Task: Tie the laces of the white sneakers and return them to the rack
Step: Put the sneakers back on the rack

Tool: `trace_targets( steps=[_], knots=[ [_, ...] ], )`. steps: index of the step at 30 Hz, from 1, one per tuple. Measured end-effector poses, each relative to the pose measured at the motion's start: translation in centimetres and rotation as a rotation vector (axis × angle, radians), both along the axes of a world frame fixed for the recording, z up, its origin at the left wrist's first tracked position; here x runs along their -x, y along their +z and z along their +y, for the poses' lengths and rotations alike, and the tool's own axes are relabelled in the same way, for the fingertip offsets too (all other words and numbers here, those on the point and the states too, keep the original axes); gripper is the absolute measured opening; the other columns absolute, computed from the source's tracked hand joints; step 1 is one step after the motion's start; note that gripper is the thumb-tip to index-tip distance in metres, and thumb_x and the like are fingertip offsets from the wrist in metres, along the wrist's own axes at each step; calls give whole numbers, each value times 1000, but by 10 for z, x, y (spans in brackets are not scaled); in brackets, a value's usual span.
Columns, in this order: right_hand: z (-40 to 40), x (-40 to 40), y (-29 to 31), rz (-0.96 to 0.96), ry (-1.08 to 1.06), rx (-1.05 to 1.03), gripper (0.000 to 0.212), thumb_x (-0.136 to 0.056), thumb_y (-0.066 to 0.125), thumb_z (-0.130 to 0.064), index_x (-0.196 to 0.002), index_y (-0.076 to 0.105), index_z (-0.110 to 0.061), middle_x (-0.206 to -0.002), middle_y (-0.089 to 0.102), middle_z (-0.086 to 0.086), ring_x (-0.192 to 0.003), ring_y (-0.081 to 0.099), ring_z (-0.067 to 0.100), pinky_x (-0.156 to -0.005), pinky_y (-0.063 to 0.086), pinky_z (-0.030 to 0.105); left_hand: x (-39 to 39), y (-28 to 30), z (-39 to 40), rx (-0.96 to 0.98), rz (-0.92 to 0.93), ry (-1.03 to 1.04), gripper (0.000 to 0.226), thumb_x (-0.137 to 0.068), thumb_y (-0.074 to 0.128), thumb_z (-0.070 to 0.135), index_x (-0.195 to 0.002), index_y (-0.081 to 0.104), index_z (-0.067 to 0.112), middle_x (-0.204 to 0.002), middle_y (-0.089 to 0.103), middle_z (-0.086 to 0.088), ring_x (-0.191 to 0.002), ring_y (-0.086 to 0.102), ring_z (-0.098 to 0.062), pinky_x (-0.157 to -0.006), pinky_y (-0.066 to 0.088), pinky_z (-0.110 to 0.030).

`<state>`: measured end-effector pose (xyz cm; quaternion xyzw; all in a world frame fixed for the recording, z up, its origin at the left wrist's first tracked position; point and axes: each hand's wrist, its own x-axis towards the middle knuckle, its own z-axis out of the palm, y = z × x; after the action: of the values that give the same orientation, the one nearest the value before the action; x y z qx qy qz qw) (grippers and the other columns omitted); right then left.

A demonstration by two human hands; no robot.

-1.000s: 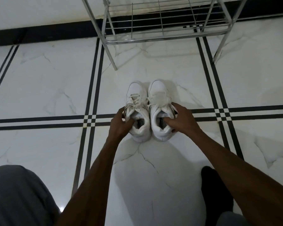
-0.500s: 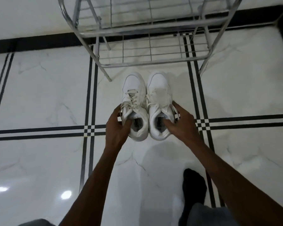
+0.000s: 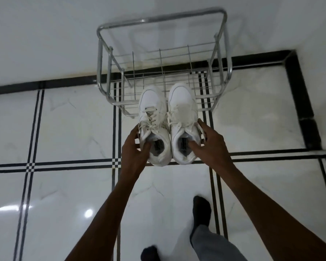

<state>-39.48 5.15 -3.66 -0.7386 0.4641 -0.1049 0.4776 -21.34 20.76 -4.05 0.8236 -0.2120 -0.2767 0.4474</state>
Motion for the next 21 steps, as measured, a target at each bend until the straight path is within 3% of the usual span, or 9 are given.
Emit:
trace_targets(
  steps=[2, 5, 11, 14, 16, 19, 21],
  knots=[
    [-18, -10, 18, 23, 15, -8, 77, -81, 72, -34, -151, 43, -20, -133, 67, 3, -119, 65, 20, -98, 55, 44, -10, 17, -15, -6, -26, -11, 55, -95, 64, 7, -145, 52, 27, -114, 62, 25, -105, 69, -22, -79, 62, -37],
    [-43, -30, 38, 39, 35, -30, 77, -79, 67, -40, -151, 44, -24, -132, 68, 1, -115, 67, 20, -96, 56, 43, -28, 30, -38, -16, -68, -23, 55, -94, 65, 6, -145, 53, 24, -110, 64, 24, -95, 70, -16, -74, 58, -20],
    [-93, -80, 44, 78, 59, -80, 69, -88, 68, -24, -152, 41, -26, -136, 65, 4, -115, 66, 26, -93, 56, 38, -73, 29, -89, -57, -43, -15, 55, -95, 64, 7, -147, 51, 22, -106, 60, 21, -86, 67, -3, -65, 52, -10],
    [-118, -105, 36, 99, 62, -89, 65, -91, 66, -19, -151, 42, -20, -134, 65, 7, -117, 65, 25, -92, 53, 34, -96, 23, -118, -55, -21, -26, 52, -95, 62, 4, -144, 53, 18, -108, 62, 19, -94, 67, -11, -68, 51, -5],
    [-135, -121, 26, 117, 60, -90, 64, -91, 66, -18, -150, 43, -16, -134, 65, 11, -120, 64, 28, -96, 53, 37, -114, 11, -135, -78, -11, -39, 52, -94, 62, 4, -143, 55, 17, -114, 65, 10, -106, 67, -17, -72, 52, -7],
    [-153, -147, 19, 148, 56, -102, 68, -88, 66, -30, -150, 43, -14, -136, 64, 13, -125, 61, 29, -102, 52, 47, -140, 0, -155, -100, 12, -57, 51, -94, 62, 2, -142, 55, 16, -110, 65, 15, -107, 68, -21, -75, 54, -13],
    [-163, -160, 4, 141, 40, -100, 71, -84, 61, -41, -149, 45, -16, -134, 65, 11, -124, 62, 27, -101, 53, 49, -156, -10, -168, -112, 16, -72, 53, -94, 63, 4, -144, 53, 16, -112, 64, 13, -109, 68, -24, -83, 59, -27]
  ],
)
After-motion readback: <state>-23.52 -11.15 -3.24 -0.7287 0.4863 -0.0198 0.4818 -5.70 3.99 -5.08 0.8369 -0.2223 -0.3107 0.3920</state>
